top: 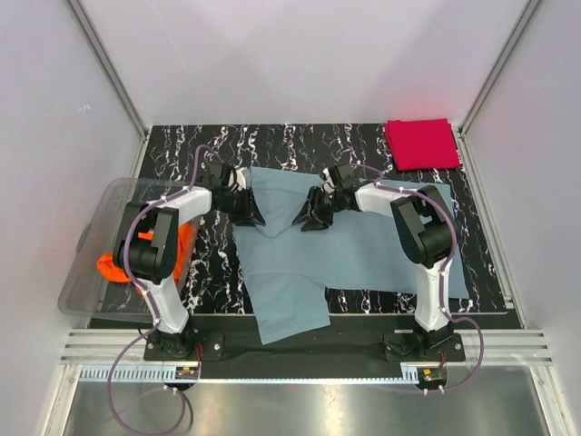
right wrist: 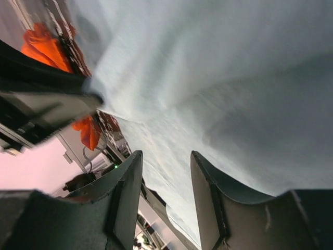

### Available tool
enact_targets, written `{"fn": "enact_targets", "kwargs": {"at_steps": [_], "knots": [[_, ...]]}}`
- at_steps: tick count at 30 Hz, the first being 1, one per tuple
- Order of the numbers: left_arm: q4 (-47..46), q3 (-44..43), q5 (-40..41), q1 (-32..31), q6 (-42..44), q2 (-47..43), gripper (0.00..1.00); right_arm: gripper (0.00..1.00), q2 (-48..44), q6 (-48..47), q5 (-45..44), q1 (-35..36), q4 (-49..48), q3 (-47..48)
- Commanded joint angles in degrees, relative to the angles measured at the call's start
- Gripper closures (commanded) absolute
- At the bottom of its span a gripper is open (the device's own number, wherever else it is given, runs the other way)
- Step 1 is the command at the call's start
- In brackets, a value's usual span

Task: Fold and stack the t-shirts
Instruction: Fold the tshirt

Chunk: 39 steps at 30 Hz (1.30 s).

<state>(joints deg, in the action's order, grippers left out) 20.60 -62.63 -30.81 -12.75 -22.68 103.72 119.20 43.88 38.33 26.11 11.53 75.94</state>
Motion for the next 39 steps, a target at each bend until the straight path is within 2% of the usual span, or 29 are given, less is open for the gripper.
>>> {"fn": "enact_targets", "kwargs": {"at_steps": [1,5,10,11,12,15,19,22,26,33,39], "knots": [[-4.07,-5.04,-3.03,-0.08,-1.49,1.3,0.73,0.51,-3.97,-0.28,0.61,0.17,-1.6,-2.46],[-4.6,-8.46,-2.51,0.01,-4.12,0.87,0.88,0.51,-2.83,-0.46,0.43,0.17,-1.6,-2.56],[-5.74,-12.85,-2.15,0.1,-6.59,2.09,0.92,0.55,0.33,0.68,0.26,0.17,-1.77,0.96],[-6.09,-13.48,-2.41,0.1,-7.37,3.58,0.93,0.57,0.94,0.94,0.69,0.17,-1.69,1.57],[-7.06,-14.0,-2.68,0.36,-7.82,4.2,0.93,0.67,1.99,1.29,0.87,0.17,-1.69,2.88],[-11.53,-15.06,-3.82,1.32,-10.98,6.66,0.94,0.82,4.28,1.91,1.49,0.17,-1.77,5.26],[-14.36,-19.35,-5.05,1.5,-12.39,10.7,0.93,0.84,6.4,2.79,1.05,0.08,-1.68,7.9],[-14.53,-21.65,-4.35,1.77,-12.3,13.34,0.93,0.84,7.36,2.97,-0.44,-0.27,-1.07,9.49],[-15.68,-22.62,-4.44,1.86,-12.83,15.02,0.92,0.73,8.33,4.54,-1.58,-0.44,-0.02,10.72],[-16.38,-22.36,-4.96,2.12,-12.66,14.49,0.92,0.65,8.77,7.62,-5.19,-0.36,0.07,9.75],[-16.29,-20.96,-5.14,2.3,-12.48,13.79,0.92,0.65,9.82,11.83,-8.0,-0.09,-0.02,11.16]]}}
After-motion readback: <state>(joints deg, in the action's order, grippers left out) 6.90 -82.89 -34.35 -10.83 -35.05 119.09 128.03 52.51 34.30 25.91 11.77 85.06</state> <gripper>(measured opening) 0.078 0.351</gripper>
